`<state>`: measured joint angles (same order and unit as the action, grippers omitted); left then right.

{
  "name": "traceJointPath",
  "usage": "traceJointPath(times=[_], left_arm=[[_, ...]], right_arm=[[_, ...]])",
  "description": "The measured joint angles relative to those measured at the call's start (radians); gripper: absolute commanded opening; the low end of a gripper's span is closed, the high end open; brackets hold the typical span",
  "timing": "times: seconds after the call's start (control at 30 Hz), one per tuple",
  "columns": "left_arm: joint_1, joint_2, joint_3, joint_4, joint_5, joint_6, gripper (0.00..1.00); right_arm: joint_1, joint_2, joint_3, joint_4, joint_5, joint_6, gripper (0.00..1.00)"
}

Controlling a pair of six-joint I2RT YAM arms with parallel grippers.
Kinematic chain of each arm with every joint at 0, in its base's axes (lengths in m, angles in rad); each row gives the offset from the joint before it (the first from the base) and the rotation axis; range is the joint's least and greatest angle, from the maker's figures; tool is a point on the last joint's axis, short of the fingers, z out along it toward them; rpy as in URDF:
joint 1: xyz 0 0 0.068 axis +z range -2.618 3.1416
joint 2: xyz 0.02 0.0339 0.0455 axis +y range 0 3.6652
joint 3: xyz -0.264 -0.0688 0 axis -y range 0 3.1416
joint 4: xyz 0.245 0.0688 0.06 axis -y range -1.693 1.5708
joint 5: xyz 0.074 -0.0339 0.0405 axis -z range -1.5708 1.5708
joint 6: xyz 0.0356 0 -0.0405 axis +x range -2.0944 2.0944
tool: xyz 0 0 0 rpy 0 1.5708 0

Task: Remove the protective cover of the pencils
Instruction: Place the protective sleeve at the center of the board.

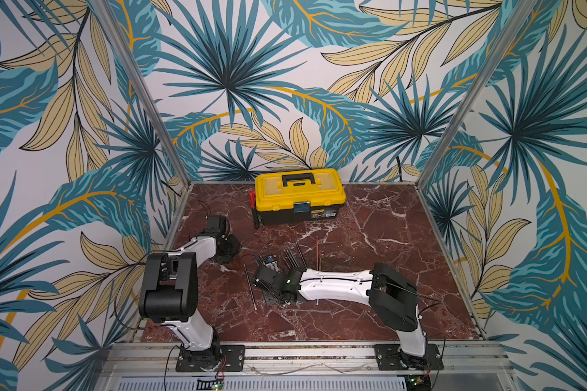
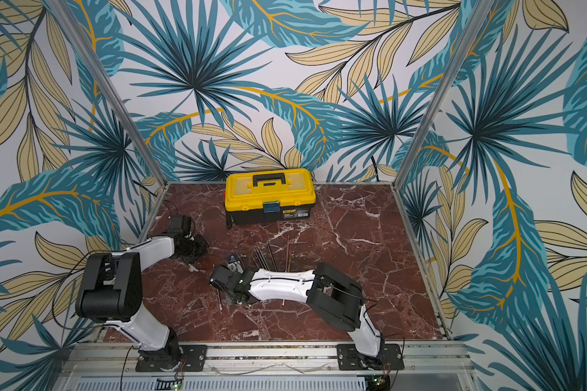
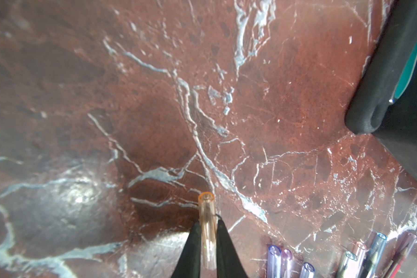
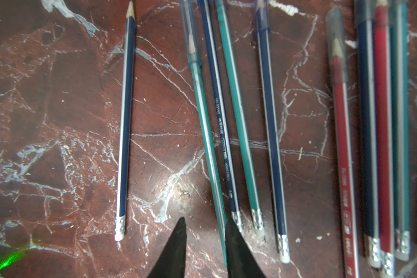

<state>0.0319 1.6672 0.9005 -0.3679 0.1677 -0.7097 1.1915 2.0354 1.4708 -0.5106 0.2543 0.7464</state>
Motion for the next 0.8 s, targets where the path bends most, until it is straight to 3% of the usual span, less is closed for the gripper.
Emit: traceJointPath(times=[0.8], left_arm=[[0.000,-0.008,0.000,0.000,0.000,0.000,0.19]], right_arm=[[-0.001,0.076,0.044,-0.033,-0.016,-0.003,0.24]])
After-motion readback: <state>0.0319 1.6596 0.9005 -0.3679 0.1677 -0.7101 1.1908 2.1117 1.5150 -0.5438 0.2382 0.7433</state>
